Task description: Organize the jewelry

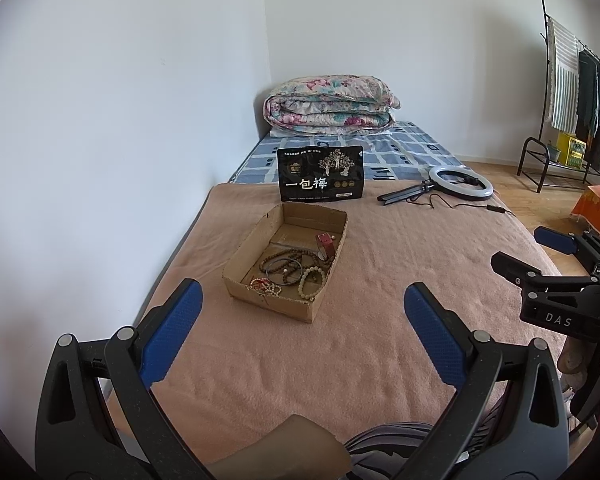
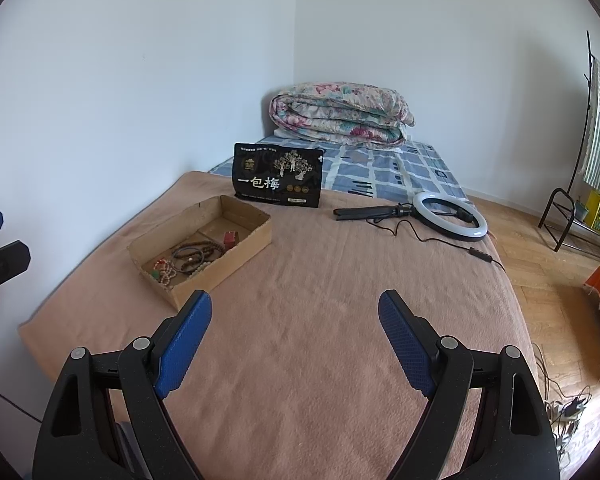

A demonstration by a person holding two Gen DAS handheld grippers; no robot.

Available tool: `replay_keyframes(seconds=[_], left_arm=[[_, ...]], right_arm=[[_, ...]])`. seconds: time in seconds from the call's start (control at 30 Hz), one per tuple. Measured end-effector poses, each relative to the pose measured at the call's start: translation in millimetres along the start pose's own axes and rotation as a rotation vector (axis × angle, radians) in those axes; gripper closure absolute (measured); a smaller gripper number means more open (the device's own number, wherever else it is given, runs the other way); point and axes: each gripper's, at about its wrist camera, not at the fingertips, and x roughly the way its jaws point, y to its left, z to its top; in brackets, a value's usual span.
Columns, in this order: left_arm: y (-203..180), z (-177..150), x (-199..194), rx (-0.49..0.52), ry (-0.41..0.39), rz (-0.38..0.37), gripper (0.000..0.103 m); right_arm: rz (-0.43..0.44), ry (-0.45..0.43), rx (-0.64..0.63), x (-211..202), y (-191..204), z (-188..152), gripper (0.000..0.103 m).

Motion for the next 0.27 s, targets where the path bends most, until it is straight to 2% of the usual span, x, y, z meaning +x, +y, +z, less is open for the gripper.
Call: replay_keyframes(seconds=[0.27], left_arm=[[2.0,0.1,-0.3,0.002,-0.009,0.005,0.001]], right_arm=[[-0.001,0.005,0.003,2.0,-0.6,-2.2,0.018]])
